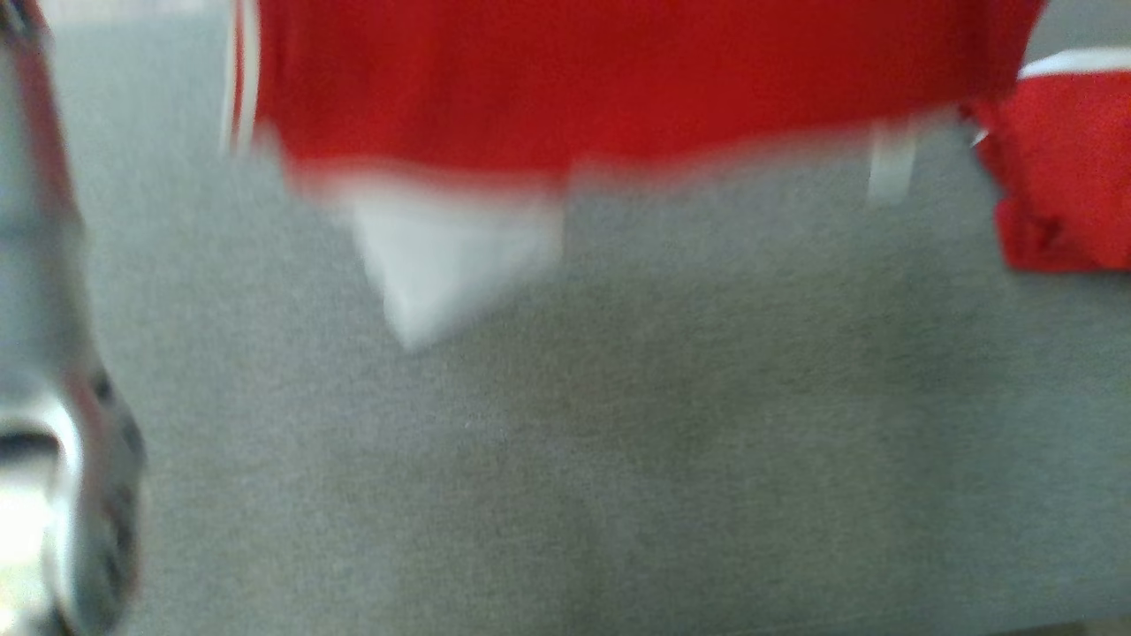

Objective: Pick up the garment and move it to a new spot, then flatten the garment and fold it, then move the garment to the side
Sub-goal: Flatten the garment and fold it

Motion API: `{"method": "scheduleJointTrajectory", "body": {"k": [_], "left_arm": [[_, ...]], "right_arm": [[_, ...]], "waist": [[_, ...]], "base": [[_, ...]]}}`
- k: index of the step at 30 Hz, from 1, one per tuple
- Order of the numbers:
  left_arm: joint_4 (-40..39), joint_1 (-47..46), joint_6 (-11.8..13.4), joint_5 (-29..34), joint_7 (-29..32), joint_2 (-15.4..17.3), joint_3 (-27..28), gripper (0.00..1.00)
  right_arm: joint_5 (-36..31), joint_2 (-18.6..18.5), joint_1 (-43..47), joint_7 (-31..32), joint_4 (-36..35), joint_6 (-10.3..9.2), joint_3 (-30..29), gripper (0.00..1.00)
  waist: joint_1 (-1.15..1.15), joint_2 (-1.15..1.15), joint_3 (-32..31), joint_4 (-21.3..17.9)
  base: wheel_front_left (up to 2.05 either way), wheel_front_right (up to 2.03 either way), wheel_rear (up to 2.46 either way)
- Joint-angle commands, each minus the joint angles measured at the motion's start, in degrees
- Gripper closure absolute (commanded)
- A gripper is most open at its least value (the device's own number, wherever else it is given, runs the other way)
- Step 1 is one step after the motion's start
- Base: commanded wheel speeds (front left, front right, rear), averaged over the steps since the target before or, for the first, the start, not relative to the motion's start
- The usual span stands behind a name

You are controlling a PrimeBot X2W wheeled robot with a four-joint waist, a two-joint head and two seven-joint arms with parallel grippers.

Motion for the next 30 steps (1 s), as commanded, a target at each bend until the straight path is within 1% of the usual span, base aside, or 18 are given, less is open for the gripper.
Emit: {"method": "scheduleJointTrajectory", "body": {"k": [1,5,8,11,14,15,19,22,26,30], "left_arm": [[2.53,-6.90,-0.49,0.87,-2.00,3.34,0.94,1.00],[12.31,-16.93,-1.58,2.22,-8.08,3.81,0.64,1.00],[18.06,-21.06,-2.61,2.64,-11.85,3.82,0.30,1.00],[22.50,-21.80,-4.18,2.85,-14.39,3.52,-0.76,1.00],[25.98,-19.63,-5.45,2.95,-15.83,2.96,-2.14,1.00],[25.98,-19.63,-5.45,2.95,-15.83,2.96,-2.14,1.00],[29.44,-13.56,-6.51,3.19,-17.00,2.25,-4.31,1.00],[30.44,-7.19,-6.98,3.62,-17.66,2.16,-6.23,1.00],[29.33,2.27,-7.29,3.96,-18.15,2.54,-9.13,1.00],[25.86,11.75,-7.36,3.22,-18.29,3.87,-13.37,1.00]], "right_arm": [[-0.40,-0.41,-6.32,-2.64,2.46,-0.05,1.24,1.00],[-3.66,-1.43,-17.72,-10.72,12.90,-0.05,4.94,1.00],[-5.29,-1.56,-22.32,-16.45,19.59,-0.05,6.62,1.00],[-5.29,-1.41,-23.43,-20.79,25.56,-0.05,7.19,1.00],[-4.61,-1.51,-21.62,-23.05,30.76,-0.05,8.38,1.00],[-4.61,-1.51,-21.62,-23.05,30.76,-0.05,8.38,1.00],[-2.56,-1.61,-16.80,-24.33,36.09,-0.05,11.07,1.00],[-0.27,-1.65,-11.91,-23.84,38.95,-0.05,14.82,1.00],[3.82,-2.71,-5.37,-21.53,40.97,-0.05,19.94,1.00],[8.29,-4.96,0.79,-18.54,40.05,-0.05,25.55,1.00]], "waist": [[-0.03,0.00,7.15,1.70],[-0.03,0.00,8.86,2.90],[-0.03,0.00,9.14,3.71],[-0.03,0.00,9.16,4.53],[-0.03,0.00,8.90,5.40],[-0.03,0.00,8.90,5.40],[-0.03,0.00,7.98,6.34],[-0.03,0.00,6.79,6.82],[-0.03,0.00,4.81,7.13],[-0.03,0.00,2.23,7.02]], "base": [[0.00,0.00,0.00],[0.00,0.00,0.00],[0.00,0.00,0.00],[0.00,0.00,0.00],[0.00,0.00,0.00],[0.00,0.00,0.00],[0.00,0.00,0.00],[0.00,0.00,0.00],[0.00,0.00,0.00],[0.00,0.00,0.00]]}}
